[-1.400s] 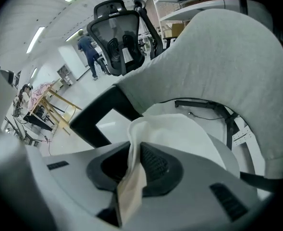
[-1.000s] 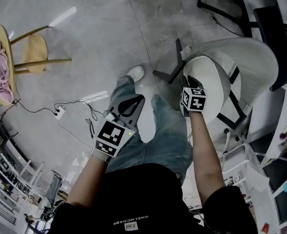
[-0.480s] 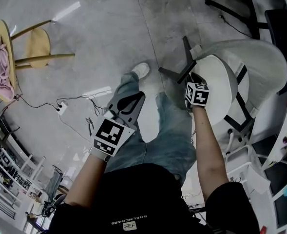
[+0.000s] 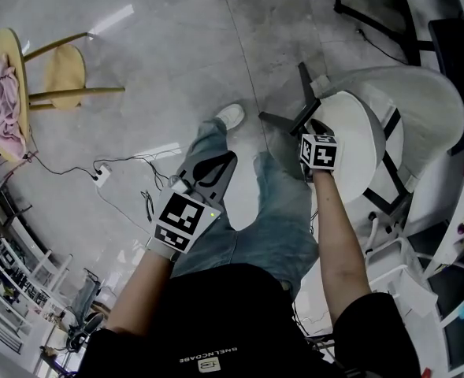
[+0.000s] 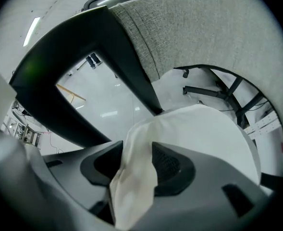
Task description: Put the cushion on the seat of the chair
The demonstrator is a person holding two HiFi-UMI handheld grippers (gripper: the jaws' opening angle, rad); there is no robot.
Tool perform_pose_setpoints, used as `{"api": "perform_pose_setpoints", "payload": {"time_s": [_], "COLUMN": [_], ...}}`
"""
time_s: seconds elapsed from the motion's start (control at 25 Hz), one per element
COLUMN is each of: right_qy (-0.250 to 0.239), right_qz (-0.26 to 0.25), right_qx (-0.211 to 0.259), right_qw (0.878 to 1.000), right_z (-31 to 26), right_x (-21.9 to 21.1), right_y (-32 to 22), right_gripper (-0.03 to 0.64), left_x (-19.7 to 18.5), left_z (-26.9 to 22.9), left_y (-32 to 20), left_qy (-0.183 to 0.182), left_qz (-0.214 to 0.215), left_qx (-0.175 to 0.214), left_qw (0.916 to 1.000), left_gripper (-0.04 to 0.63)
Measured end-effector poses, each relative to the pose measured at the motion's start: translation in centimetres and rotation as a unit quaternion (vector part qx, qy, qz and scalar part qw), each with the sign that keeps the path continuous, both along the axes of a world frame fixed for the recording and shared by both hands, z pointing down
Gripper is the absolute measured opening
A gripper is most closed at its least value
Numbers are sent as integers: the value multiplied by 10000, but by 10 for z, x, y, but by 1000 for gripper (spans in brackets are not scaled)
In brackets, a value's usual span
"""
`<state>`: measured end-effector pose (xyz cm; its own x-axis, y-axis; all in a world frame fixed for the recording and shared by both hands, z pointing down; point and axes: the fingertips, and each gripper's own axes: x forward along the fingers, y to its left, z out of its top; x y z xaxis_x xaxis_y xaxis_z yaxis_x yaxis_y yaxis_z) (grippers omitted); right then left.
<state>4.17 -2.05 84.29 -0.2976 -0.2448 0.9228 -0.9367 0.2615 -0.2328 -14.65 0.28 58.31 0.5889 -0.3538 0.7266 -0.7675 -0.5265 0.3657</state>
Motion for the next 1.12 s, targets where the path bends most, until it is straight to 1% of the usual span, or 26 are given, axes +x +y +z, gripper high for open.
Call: {"api": "perform_pose_setpoints", "payload": {"time_s": [0.24,0.48,0.72,0.88,0.96,1.0,1.12], "right_qy": [-108,-77,-14,-8,5,24,80], "right_qz": [13,285,462,535,579,616,783], "right_qx": [-158,-204,-404,-421,-394,-369,-257], "right_qw": [9998,9994,9981,9977,9975,9974,9966], "right_z": [-5,-21,-40,-57,-68,-73,-93], "right_x": [-4,10,24,29,31,33,36], "right_y": [2,3,8,9,9,9,8], "right_gripper": [224,224,224,224,216,202,138], "left_x": [-4,0,8,13,18,20,26], "left_z": [-9,-21,-36,-46,-53,-57,-68], "left_y": [0,-2,-5,-8,-12,-14,-22], "left_qy": [-14,-7,75,102,116,121,134], "left_qz": [-1,108,310,440,503,550,724], "left_qx": [87,193,305,379,422,448,526], "left_qw": [10000,9998,9990,9983,9978,9974,9959], "left_gripper": [12,12,12,12,12,12,12]}}
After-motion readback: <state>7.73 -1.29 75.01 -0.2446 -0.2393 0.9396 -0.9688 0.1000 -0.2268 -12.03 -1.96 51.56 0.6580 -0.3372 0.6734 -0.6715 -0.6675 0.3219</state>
